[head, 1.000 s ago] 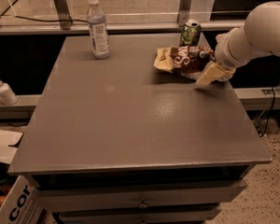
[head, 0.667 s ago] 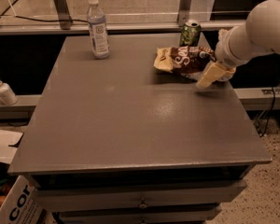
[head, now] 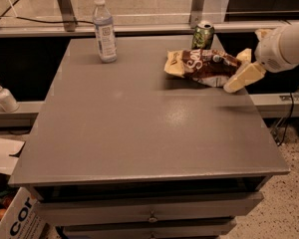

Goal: Move brown chip bag near green can

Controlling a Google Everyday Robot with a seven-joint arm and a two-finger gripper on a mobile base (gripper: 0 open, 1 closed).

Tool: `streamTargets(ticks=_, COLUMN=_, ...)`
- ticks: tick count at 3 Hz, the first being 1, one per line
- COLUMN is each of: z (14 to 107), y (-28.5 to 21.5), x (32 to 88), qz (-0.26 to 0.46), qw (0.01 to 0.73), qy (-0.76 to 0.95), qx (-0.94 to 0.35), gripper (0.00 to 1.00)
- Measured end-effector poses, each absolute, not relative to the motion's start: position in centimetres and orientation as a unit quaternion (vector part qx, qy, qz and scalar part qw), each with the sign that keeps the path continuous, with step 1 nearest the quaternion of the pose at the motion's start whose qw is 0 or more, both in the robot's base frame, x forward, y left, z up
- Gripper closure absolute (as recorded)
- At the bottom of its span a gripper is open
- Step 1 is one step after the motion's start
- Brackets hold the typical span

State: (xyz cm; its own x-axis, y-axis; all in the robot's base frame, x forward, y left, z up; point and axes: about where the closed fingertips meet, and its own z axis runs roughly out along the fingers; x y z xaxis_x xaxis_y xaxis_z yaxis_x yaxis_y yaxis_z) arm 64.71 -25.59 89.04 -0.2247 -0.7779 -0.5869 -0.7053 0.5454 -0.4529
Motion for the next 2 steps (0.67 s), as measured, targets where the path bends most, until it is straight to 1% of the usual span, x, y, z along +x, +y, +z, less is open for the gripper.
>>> streamTargets(ticks=1, z=90.0, y=-27.1, x=61.4, qz=0.004, qw=0.425, qy=0.784, qx=-0.453, gripper=0.0)
streamTargets(ticks=2, z=90.6, y=-29.6, x=57.0, qz=0.044, qw=0.446, qy=0.79, qx=-0.419, gripper=0.0)
